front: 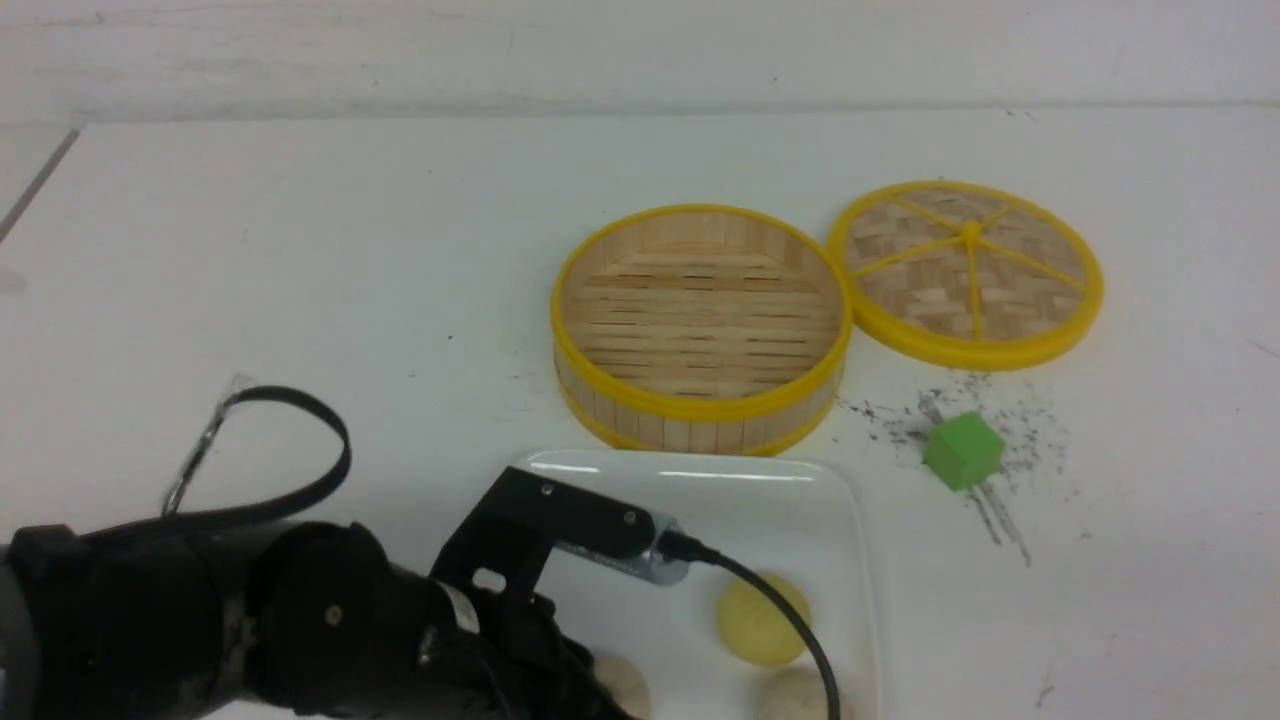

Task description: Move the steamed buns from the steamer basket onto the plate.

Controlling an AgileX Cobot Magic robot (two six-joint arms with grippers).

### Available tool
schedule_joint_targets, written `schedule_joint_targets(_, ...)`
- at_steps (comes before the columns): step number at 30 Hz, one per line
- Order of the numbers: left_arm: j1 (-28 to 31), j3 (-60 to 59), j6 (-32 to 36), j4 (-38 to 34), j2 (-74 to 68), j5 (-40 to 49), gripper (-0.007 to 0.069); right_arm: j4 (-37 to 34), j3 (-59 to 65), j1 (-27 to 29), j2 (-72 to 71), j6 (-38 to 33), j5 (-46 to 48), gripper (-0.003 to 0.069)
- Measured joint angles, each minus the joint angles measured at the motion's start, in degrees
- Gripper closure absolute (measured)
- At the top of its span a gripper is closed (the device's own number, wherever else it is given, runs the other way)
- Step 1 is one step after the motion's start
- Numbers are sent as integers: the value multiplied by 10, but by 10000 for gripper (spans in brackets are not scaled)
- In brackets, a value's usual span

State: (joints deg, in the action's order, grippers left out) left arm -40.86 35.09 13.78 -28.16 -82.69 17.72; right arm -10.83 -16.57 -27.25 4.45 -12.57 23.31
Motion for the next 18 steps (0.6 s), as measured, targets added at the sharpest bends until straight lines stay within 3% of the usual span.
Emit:
schedule_joint_targets(5,0,3,1,-1,0,23,532,0,0,0,0,0,0,419)
schedule_joint_targets(9,0,4,2,0,0,44,361,0,0,0,0,0,0,419)
schedule_joint_targets(10,0,4,-5,-1,0,44,270,0,0,0,0,0,-1,419)
schedule_joint_targets(13,0,4,-21,-11,0,28,135,0,0,0,0,0,-1,419)
schedule_joint_targets(18,0,41,0,-8,0,17,84,0,0,0,0,0,-1,419)
